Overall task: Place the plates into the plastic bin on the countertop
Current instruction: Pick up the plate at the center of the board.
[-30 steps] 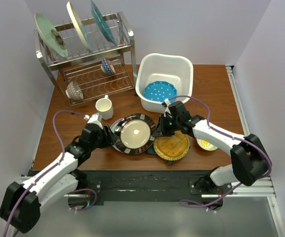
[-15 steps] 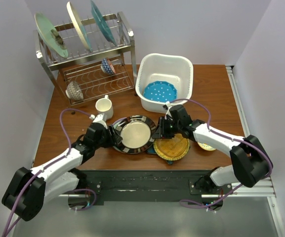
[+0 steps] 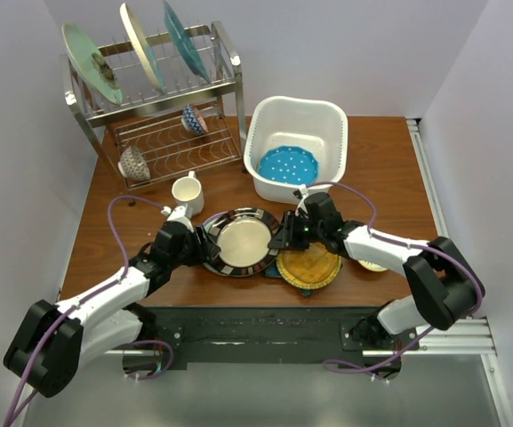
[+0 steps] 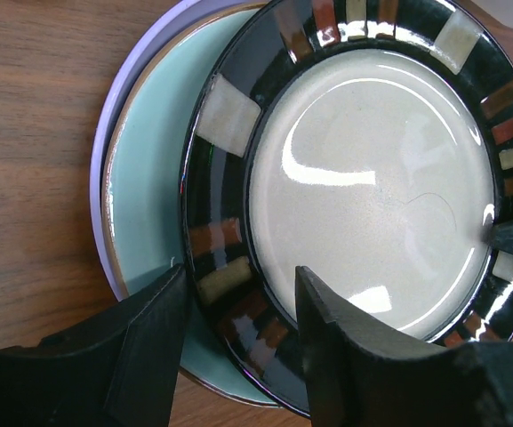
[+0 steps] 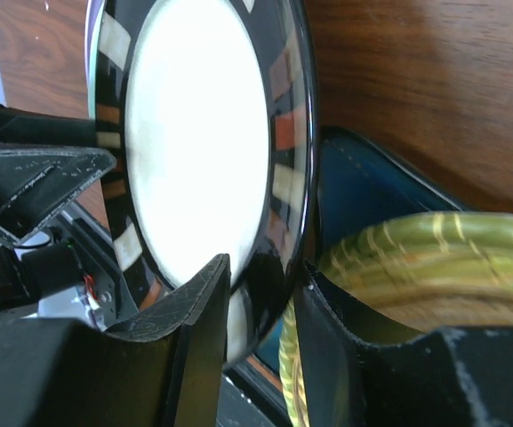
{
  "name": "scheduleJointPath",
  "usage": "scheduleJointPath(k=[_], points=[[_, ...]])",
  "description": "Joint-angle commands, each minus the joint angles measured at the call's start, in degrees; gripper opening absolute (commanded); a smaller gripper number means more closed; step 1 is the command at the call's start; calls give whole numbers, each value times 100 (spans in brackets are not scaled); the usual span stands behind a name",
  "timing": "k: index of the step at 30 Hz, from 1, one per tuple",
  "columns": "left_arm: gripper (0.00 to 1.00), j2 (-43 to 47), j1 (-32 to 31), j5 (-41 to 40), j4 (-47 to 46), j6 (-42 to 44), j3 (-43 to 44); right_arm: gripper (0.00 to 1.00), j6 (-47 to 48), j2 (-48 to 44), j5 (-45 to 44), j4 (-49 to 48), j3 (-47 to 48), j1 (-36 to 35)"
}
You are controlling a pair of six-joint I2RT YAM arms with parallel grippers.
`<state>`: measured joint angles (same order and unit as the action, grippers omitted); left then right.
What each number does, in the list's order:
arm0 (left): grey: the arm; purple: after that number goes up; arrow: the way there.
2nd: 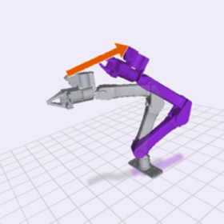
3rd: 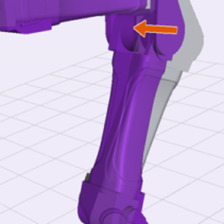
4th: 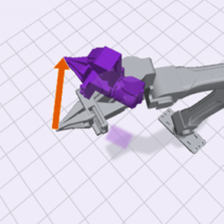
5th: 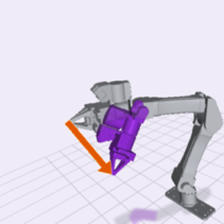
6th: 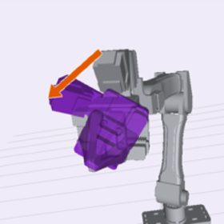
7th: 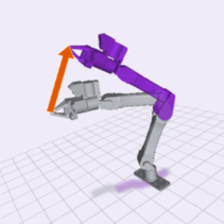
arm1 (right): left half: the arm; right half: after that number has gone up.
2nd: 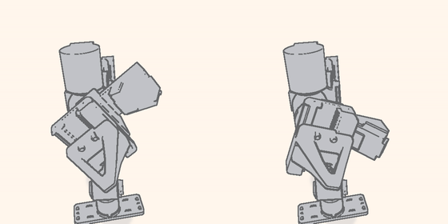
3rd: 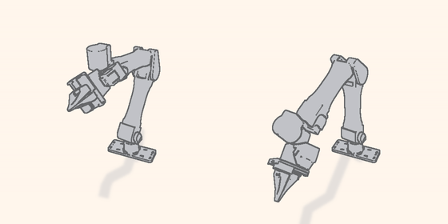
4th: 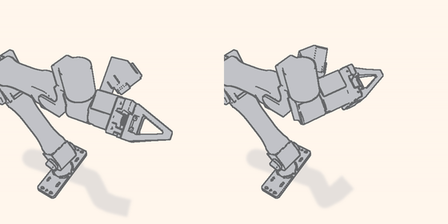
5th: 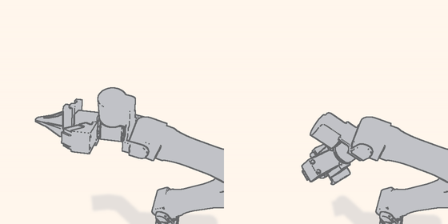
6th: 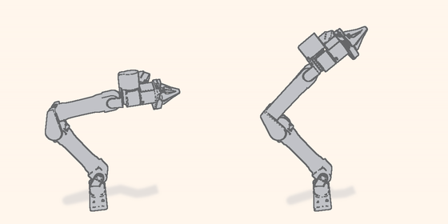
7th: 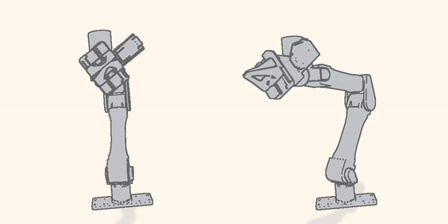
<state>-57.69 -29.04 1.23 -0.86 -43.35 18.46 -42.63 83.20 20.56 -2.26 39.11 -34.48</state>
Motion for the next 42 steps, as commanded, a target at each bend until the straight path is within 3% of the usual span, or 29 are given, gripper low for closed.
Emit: scheduleJointPath(k=[1,3,7,10,20,31,42], points=[[54,-84,-85,35,-72,46,-18,35,-280,214,177,-643,-123,-15],[54,-84,-93,26,-63,46,-18,32,-333,232,194,-688,-141,-24],[54,-49,-93,-9,7,72,26,12,-307,171,151,-609,-132,-15],[55,12,-93,-44,68,73,70,7,-255,39,72,-425,-88,-24],[63,399,-102,-106,473,90,202,3,-43,-374,-122,24,26,-24],[81,1171,-102,113,262,178,123,0,158,-954,-578,603,140,-15],[85,1515,-102,131,288,213,105,0,387,-1771,-851,1386,413,-24]])
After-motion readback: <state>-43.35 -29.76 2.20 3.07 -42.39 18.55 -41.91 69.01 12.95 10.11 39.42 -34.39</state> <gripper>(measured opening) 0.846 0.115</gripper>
